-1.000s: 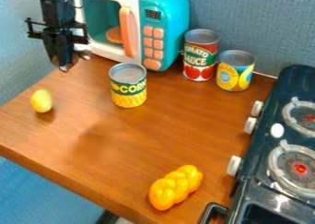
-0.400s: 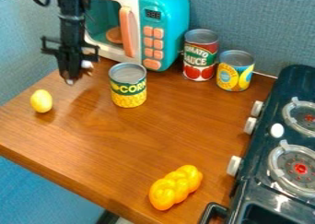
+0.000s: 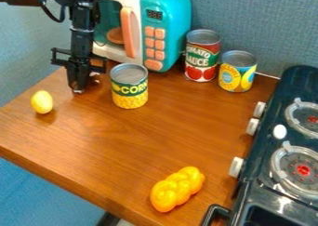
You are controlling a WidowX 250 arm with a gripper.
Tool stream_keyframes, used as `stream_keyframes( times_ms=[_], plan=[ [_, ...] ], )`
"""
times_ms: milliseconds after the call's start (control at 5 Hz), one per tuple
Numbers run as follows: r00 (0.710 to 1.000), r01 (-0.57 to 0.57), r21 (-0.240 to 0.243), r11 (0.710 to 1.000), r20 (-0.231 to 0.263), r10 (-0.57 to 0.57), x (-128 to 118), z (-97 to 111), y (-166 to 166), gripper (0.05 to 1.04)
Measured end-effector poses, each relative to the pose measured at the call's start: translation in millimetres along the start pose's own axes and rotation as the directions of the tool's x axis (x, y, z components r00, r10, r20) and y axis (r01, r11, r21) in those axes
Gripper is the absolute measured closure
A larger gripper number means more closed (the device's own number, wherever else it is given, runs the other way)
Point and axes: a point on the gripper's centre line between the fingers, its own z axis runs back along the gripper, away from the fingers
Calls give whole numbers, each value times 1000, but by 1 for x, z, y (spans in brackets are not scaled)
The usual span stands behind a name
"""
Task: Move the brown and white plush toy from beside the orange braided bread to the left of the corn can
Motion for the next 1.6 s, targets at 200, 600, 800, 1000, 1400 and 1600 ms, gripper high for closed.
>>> stream_keyframes(
  times_ms=[200, 600, 800, 1000, 1400, 1600],
  plan=[
    [1000, -11, 2, 1000, -3, 11, 1, 1, 1, 710],
    [996, -31, -24, 999, 78, 32, -18, 18, 1, 123],
    [984, -2, -55, 998, 176, 12, -39, 52, 4, 74],
    [970, 41, -61, 997, 242, -25, -66, 71, 6, 78],
    [919, 319, -76, 945, 269, -289, -138, 66, -54, 79],
    [856, 474, -61, 878, 264, -444, -169, 58, -93, 79]
  ],
)
